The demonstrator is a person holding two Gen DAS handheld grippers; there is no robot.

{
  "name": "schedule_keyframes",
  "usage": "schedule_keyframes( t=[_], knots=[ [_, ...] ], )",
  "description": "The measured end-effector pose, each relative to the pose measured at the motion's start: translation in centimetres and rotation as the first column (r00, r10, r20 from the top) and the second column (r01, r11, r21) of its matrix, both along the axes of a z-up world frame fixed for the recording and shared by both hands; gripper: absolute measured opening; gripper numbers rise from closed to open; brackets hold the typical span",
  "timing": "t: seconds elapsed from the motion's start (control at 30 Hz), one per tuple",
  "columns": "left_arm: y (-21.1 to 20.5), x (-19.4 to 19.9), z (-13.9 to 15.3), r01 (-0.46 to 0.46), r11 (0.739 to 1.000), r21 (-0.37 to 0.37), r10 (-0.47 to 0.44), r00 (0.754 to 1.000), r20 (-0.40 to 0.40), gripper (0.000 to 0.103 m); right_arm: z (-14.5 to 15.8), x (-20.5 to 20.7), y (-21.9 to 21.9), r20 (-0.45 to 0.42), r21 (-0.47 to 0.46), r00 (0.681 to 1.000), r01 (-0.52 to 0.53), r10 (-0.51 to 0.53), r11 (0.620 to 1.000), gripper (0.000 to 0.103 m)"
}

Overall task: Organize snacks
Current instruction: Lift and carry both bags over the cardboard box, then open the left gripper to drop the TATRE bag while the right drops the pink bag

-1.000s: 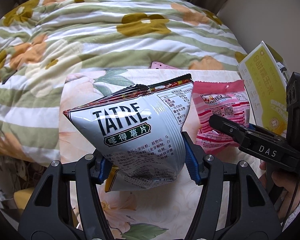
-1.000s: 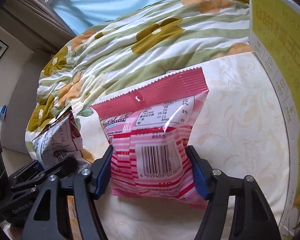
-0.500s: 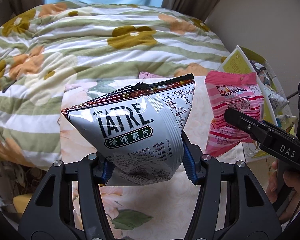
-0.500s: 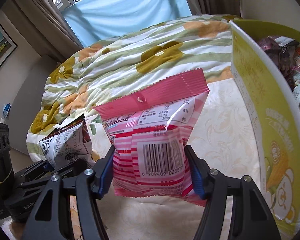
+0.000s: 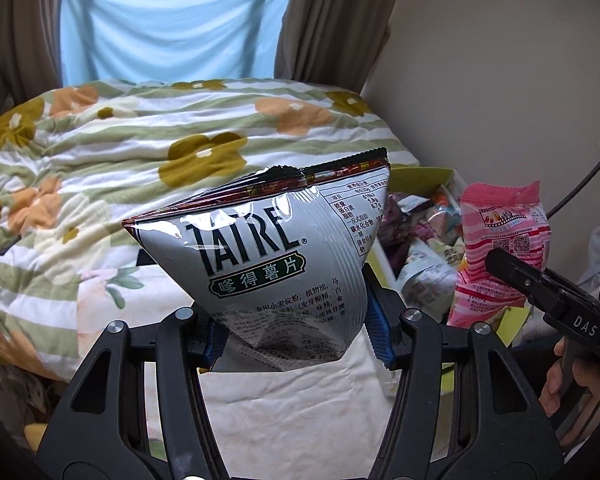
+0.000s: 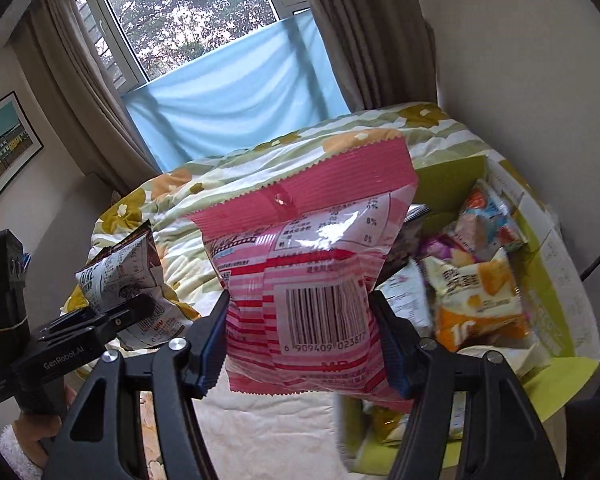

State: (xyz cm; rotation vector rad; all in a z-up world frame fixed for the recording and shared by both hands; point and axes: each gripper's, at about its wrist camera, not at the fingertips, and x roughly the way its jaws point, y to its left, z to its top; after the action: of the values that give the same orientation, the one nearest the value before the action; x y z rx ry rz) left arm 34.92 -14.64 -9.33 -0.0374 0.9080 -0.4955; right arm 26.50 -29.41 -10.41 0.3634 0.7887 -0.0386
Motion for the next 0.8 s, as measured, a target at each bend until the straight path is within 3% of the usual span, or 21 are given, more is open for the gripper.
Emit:
schedule_keyframes(
  t=[0.2,0.47,0.53,0.6,0.67,0.8],
  knots=[
    [-11.7,0.1,1.3,0.044,0.999,-0.007,-0.044,0.999,0.015,0.053,0.9,-1.8,-9.4,0.002,-0.013,1.000,0.021,-0.021,1.000,0.061],
    [-23.9,2.2,-0.5,0.063,0.998,0.029,-0.062,0.997,-0.043,0.054,-0.1,-2.3,-18.6,-0.039,0.003,0.999,0.007,-0.007,1.000,0.061],
    [-25.7,2.6,-1.0,0.071,0.996,0.056,-0.068,0.996,-0.054,0.062,-0.3,-2.2,-19.8,-0.047,0.008,0.999,0.004,-0.003,1.000,0.061],
    [-26.9,2.7,-1.2,0.055,0.993,0.102,-0.051,0.998,-0.040,0.091,-0.5,-2.3,-21.1,-0.052,0.019,0.999,0.002,-0.001,1.000,0.061],
    [-27.0,2.2,-1.1,0.042,0.993,0.111,-0.041,0.999,-0.016,0.102,-0.6,-2.3,-21.9,-0.055,0.031,0.998,-0.002,0.003,1.000,0.061],
    [-25.4,1.2,-0.9,0.021,0.994,0.108,-0.019,1.000,-0.015,0.102,-1.0,-2.6,-22.8,-0.056,0.051,0.998,-0.016,0.019,0.999,0.061]
  ],
)
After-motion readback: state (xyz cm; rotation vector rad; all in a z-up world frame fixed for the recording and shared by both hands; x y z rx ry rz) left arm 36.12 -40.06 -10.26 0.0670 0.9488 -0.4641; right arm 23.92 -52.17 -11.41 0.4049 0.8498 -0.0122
